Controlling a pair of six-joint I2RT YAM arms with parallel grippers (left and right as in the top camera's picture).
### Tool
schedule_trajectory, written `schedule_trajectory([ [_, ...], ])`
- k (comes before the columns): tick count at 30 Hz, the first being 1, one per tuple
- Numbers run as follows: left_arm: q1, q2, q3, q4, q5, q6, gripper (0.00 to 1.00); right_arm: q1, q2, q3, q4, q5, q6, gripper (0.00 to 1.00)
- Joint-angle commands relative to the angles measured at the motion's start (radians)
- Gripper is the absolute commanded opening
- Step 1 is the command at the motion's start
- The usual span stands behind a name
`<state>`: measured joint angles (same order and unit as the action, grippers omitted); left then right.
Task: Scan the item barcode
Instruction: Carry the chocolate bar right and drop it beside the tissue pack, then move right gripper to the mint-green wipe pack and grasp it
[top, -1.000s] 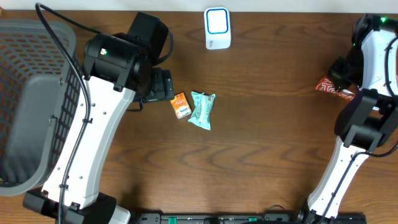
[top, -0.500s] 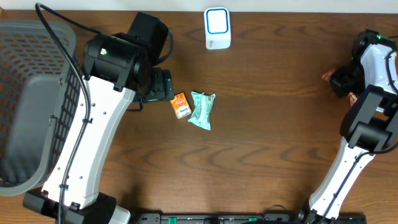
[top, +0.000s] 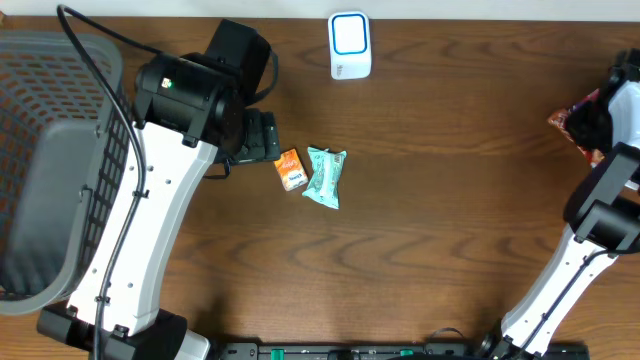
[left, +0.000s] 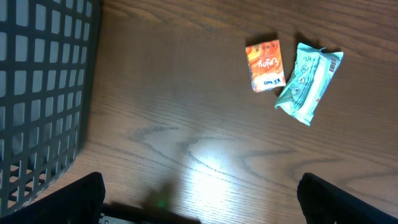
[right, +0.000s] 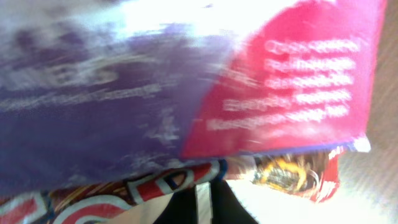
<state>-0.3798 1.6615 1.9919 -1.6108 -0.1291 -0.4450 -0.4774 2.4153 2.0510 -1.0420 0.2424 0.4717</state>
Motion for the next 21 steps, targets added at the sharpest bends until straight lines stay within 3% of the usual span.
schedule_trajectory([
  [1, 0.003, 0.000, 0.008, -0.049, -0.002, -0.004, 0.98, -0.026, 0.009, -0.003, 0.002, 0.019, -0.035, 0.01],
  [11, 0.003, 0.000, 0.008, -0.049, -0.002, -0.004, 0.98, -0.006, -0.107, 0.051, -0.069, -0.471, -0.079, 0.01],
  [17, 0.003, 0.000, 0.008, -0.049, -0.002, -0.004, 0.98, 0.078, -0.203, 0.051, -0.177, -0.713, -0.069, 0.02],
  [18, 0.003, 0.000, 0.008, -0.049, -0.002, -0.004, 0.98, 0.115, -0.216, 0.051, -0.211, -0.716, -0.069, 0.12],
  [19, 0.003, 0.000, 0.008, -0.049, -0.002, -0.004, 0.98, 0.143, -0.219, 0.051, -0.233, -0.716, -0.081, 0.32],
  [20, 0.003, 0.000, 0.008, -0.049, -0.002, -0.004, 0.98, 0.169, -0.219, 0.051, -0.251, -0.716, -0.097, 0.44],
  [21, 0.003, 0.000, 0.008, -0.049, -0.002, -0.004, 0.98, 0.202, -0.219, 0.048, -0.275, -0.716, -0.117, 0.66],
])
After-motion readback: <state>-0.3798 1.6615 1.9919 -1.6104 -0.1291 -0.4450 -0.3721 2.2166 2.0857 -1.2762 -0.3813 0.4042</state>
